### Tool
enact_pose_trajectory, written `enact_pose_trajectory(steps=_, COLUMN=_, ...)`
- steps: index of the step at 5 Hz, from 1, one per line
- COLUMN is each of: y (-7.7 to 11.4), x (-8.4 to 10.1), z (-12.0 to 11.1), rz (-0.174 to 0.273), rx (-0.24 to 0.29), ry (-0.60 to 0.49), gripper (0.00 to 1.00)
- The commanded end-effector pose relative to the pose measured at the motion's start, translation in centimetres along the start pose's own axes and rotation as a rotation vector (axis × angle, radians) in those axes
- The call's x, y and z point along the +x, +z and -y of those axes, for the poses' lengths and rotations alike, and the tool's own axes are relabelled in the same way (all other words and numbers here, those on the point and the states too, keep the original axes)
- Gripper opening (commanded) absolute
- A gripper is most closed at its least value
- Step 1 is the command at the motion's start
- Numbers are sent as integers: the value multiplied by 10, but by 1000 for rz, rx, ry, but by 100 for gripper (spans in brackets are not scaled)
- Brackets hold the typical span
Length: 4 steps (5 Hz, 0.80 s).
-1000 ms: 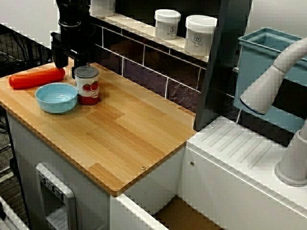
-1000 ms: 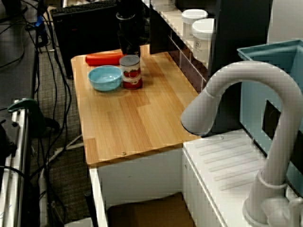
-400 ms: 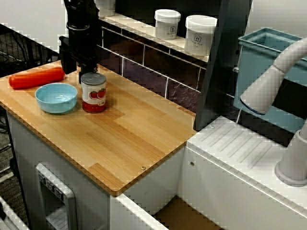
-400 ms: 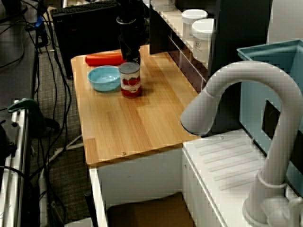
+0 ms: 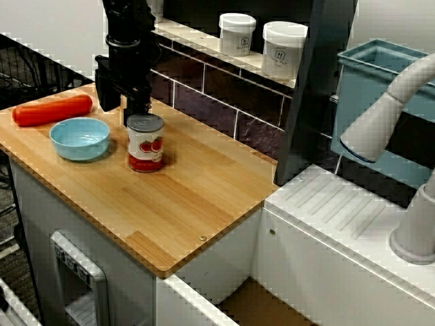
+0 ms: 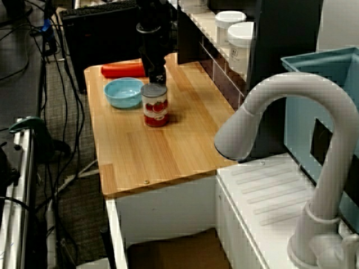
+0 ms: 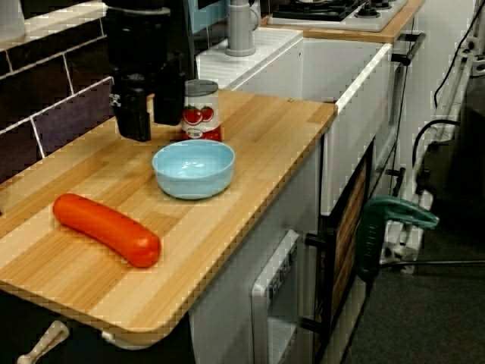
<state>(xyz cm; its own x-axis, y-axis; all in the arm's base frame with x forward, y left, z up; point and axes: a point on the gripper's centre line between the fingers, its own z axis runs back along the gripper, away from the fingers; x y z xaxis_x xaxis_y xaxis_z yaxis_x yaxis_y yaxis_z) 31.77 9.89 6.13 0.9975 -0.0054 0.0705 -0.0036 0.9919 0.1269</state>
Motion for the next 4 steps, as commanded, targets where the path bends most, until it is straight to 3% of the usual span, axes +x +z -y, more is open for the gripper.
enact_pose_trajectory(steps=1, y=34, x=-1, z=13, rz=61, rx=-1, ry=-5, gripper=100)
enact_pose_trajectory(steps=4, y=38, x=-18, z=47, rz=63, rx=2, ry=-34, gripper=100)
